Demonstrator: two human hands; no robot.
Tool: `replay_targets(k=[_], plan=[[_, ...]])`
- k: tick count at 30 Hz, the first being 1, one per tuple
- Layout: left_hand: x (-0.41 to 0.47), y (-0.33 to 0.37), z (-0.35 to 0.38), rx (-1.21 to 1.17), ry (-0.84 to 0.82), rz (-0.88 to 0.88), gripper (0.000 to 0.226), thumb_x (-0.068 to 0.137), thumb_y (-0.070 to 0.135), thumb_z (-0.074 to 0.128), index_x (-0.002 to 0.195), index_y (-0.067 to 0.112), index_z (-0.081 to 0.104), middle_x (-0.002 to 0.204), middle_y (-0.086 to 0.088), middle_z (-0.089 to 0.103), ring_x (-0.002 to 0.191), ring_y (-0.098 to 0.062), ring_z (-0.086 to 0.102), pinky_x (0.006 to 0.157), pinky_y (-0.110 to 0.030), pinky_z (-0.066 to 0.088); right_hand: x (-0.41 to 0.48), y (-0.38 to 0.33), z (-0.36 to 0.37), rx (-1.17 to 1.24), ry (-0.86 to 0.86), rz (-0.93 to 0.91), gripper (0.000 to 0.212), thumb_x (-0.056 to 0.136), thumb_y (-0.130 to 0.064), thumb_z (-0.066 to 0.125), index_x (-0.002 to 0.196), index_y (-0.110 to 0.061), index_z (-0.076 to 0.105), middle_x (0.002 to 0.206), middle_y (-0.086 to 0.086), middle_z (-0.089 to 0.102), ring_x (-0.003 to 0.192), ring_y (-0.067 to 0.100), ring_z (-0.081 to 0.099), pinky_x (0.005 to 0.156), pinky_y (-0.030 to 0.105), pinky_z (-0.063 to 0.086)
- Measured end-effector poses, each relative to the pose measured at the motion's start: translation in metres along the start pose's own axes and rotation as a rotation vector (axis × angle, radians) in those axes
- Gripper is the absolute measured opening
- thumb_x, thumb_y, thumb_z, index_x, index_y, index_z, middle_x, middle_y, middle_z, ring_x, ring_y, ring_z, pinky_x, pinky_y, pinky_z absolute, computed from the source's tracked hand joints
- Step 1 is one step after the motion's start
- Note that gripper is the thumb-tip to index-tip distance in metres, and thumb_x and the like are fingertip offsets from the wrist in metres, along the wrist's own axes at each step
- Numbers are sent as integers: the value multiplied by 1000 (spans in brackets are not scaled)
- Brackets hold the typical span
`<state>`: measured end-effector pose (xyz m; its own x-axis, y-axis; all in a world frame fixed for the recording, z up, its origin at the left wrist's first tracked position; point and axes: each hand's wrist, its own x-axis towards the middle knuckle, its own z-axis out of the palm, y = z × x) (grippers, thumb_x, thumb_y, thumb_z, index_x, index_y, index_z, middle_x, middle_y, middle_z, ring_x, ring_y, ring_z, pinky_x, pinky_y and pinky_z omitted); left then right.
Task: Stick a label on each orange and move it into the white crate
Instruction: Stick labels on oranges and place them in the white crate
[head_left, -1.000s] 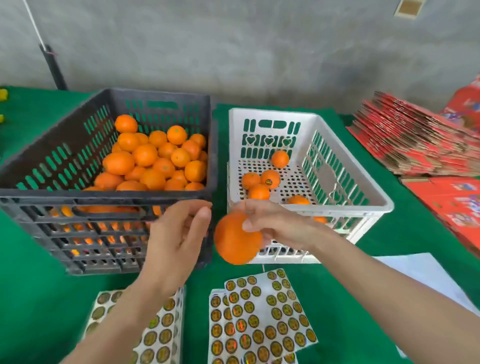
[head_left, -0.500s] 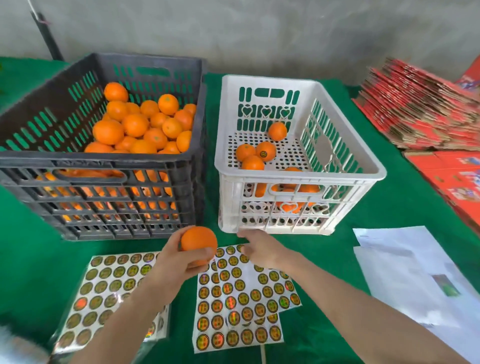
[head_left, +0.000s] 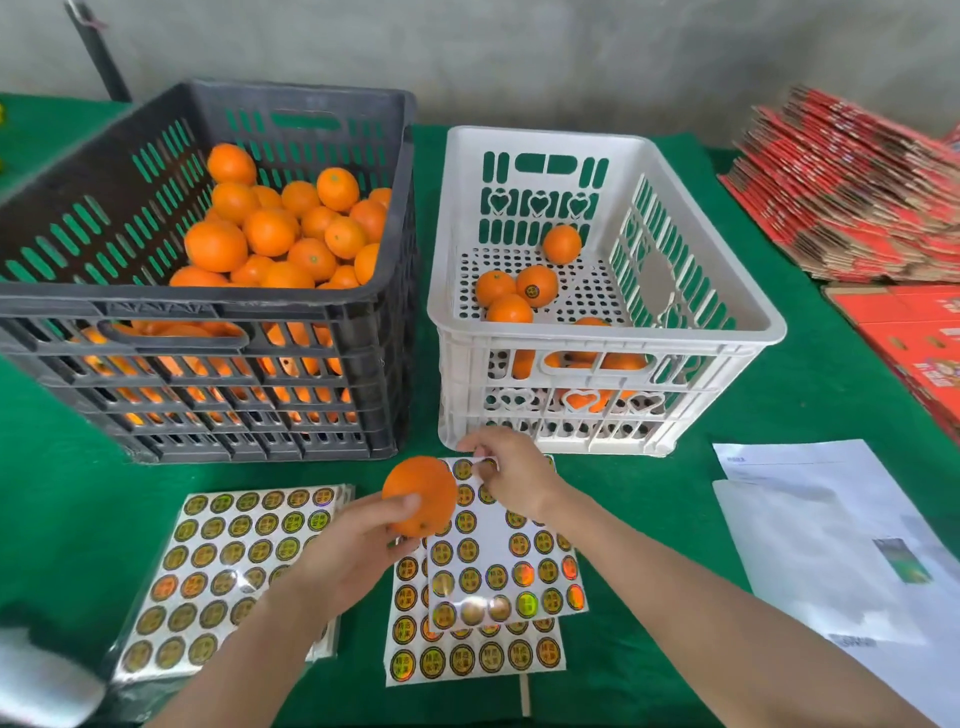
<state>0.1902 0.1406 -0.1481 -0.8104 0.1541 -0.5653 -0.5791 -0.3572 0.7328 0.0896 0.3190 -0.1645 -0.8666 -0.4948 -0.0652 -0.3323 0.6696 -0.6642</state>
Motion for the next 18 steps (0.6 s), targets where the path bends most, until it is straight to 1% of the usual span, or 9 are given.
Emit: replay_targets(k=[3,5,6,8,10,12,14,16,18], plan=[[-1,2,7,151,-120,14,99,28,54,88,113,10,64,112,-7,70,104,-20,64,94,-34,41,-4,-15,-8,73,32,-22,31,88,6,53,115,-8,59,111,9,58,99,12,52,81,12,36],[-1,4,14,175,-140,14,91,35,49,86,112,7,65,112,-11,69,103,-22,65,92,-34,43,-13,-23,-11,19,135,-71,26,85,6,57,109,-4,61,110,12,57,105,20,52,86,18,38],[1,4,17,148,-130,12,89,39,46,84,114,4,64,114,-13,68,106,-26,63,95,-36,43,-20,-25,-10,-26,224,-112,22,82,7,59,102,-2,63,106,15,58,106,24,52,89,24,39],[4,3,17,37,-88,-4,99,34,43,88,120,2,60,119,-16,66,112,-31,59,105,-42,39,-38,-27,-5,-66,345,-142,12,80,5,59,86,-1,66,92,15,62,97,29,55,84,33,44],[5,3,14,-57,-51,-17,110,25,43,92,122,5,57,116,-15,67,105,-31,61,104,-45,39,-57,-29,6,-68,290,-93,10,83,-7,59,81,-6,69,86,10,63,88,25,57,82,35,48],[5,1,12,-100,-44,-26,111,25,43,93,123,8,56,109,-13,69,93,-28,64,97,-44,43,-68,-29,20,-86,186,-20,16,85,-21,60,92,-11,71,95,6,63,91,21,56,84,35,48],[5,-1,12,-132,-41,-31,106,29,41,92,123,10,55,105,-12,69,85,-26,65,85,-43,49,-72,-29,30,-179,164,28,25,88,-29,59,104,-14,70,105,4,61,100,20,55,86,29,46],[5,-2,12,-164,-35,-33,95,36,37,89,121,11,55,97,-11,68,77,-25,65,75,-38,51,-74,-34,33,-231,214,32,21,85,-27,64,99,-13,71,100,4,63,95,21,58,79,27,47],[6,-3,11,-191,-24,-36,84,48,36,84,122,10,55,97,-12,66,81,-27,62,80,-38,48,-75,-35,38,-250,295,-9,12,71,-18,79,78,-10,73,80,5,66,74,24,64,63,26,52]])
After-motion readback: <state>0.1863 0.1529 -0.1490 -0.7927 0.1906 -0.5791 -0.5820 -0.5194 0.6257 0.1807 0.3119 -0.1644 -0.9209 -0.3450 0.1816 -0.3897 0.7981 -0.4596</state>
